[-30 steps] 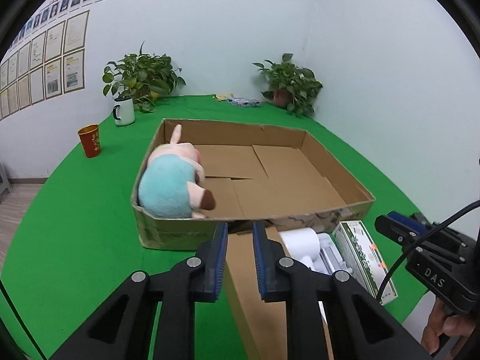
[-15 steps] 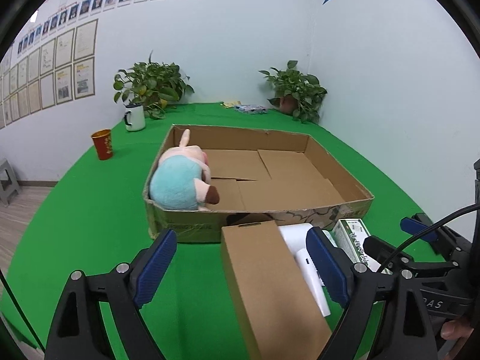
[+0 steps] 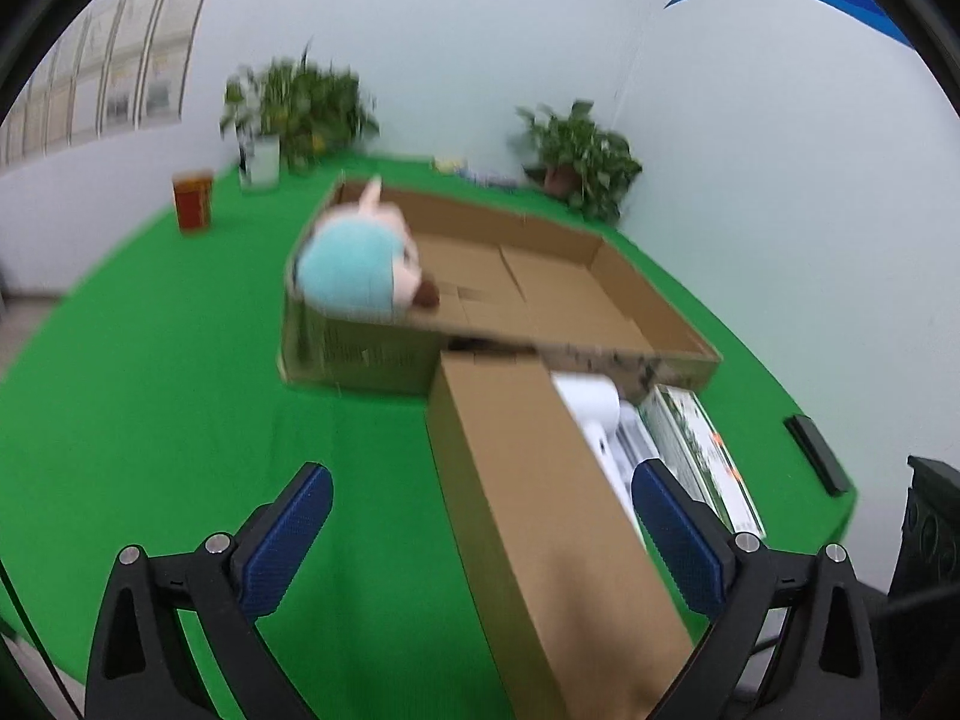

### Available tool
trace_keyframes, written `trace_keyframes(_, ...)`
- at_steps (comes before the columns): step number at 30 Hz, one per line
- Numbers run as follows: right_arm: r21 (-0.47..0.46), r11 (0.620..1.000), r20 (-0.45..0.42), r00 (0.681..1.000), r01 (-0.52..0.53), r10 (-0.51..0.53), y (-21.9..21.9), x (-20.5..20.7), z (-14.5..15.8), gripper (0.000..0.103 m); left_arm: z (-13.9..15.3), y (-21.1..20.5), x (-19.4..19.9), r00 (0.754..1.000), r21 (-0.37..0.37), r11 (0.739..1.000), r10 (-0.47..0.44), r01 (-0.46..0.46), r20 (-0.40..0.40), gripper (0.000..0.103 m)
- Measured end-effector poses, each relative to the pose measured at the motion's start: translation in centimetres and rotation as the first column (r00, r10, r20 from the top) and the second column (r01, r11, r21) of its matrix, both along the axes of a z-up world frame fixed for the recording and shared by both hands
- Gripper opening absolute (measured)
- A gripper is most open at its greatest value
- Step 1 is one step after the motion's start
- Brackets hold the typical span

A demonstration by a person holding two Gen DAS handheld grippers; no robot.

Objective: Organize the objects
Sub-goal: 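Reach the right gripper to the brown cardboard insert and grasp its end, then lift the cardboard insert with the right gripper while the left gripper grasps its rim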

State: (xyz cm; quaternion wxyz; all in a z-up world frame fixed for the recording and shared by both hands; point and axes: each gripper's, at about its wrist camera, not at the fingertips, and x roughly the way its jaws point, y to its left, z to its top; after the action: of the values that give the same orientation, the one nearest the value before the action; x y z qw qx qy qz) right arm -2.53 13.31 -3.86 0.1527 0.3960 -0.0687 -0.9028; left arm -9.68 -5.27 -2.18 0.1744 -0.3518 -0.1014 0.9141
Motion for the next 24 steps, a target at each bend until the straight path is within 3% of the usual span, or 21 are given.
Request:
trace_keyframes(7, 0.220, 0.975, -0.012, 0.999, -0.043, 0.047, -6.0, 1.0, 0.1, 0.094, -3.0, -0.9, -0.2, 0.993, 0.105, 0.993, -0.069, 0.059, 0.095, 0.099)
trace_keyframes(10, 0.364, 0.931, -0.024, 0.999, -0.027, 0.038, -8.2, 1.0, -0.9, 0.096, -3.9, -1.8, -0.1, 0.990, 0.128, 0.990, -0.069, 0.052, 0.125, 0.099)
trace_keyframes(12, 0.405, 0.914, -0.030, 0.999, -0.008, 0.022, -8.6, 0.7, -1.4, 0.097, -4.4, -2.3, 0.1, 0.988, 0.133, 0.990, -0.062, 0.043, 0.141, 0.099)
trace_keyframes(19, 0.357, 0.934, 0.002, 1.000, 0.022, -0.025, -7.2, -0.5, -2.9, 0.090, -5.5, -3.9, 1.0, 0.983, 0.152, 0.988, -0.050, 0.023, 0.177, 0.099)
trace_keyframes(24, 0.117, 0.993, 0.026, 0.999, -0.029, 0.026, -6.1, -0.6, -2.2, 0.089, -6.2, -4.9, 1.3, 0.978, 0.221, 0.975, -0.074, 0.030, 0.194, 0.100)
